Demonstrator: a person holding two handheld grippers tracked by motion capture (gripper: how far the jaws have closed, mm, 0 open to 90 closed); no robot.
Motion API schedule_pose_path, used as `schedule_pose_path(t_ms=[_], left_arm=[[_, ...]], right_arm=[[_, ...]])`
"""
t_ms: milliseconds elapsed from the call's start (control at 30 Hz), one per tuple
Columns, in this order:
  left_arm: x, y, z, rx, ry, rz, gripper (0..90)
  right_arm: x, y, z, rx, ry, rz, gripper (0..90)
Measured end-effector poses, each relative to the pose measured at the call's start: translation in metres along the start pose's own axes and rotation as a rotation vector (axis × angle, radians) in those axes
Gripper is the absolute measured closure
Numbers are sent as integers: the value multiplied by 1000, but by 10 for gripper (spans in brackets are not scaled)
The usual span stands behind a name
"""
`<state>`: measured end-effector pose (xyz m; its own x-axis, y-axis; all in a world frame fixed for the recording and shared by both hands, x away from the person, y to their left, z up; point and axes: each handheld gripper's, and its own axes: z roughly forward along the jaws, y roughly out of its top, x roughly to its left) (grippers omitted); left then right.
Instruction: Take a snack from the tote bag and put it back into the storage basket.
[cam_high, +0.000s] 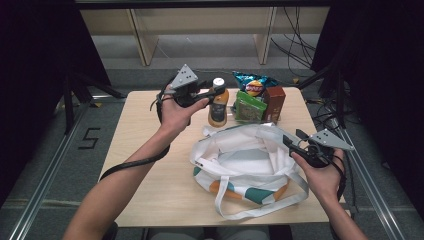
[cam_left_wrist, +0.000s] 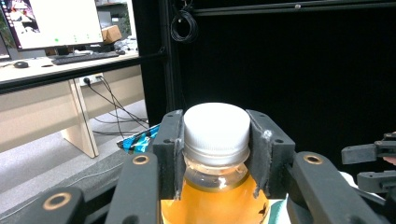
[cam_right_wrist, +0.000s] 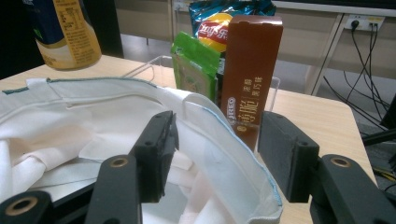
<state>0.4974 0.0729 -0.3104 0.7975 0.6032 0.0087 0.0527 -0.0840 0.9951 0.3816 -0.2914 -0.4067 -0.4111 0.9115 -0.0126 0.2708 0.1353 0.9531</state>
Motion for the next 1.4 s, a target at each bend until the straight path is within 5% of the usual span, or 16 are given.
schedule_pose_path(t_ms=[1400], left_arm=[[19, -2, 21, 14, 27, -4, 588]], right_arm=[[1, -1, 0, 3, 8, 19, 466]])
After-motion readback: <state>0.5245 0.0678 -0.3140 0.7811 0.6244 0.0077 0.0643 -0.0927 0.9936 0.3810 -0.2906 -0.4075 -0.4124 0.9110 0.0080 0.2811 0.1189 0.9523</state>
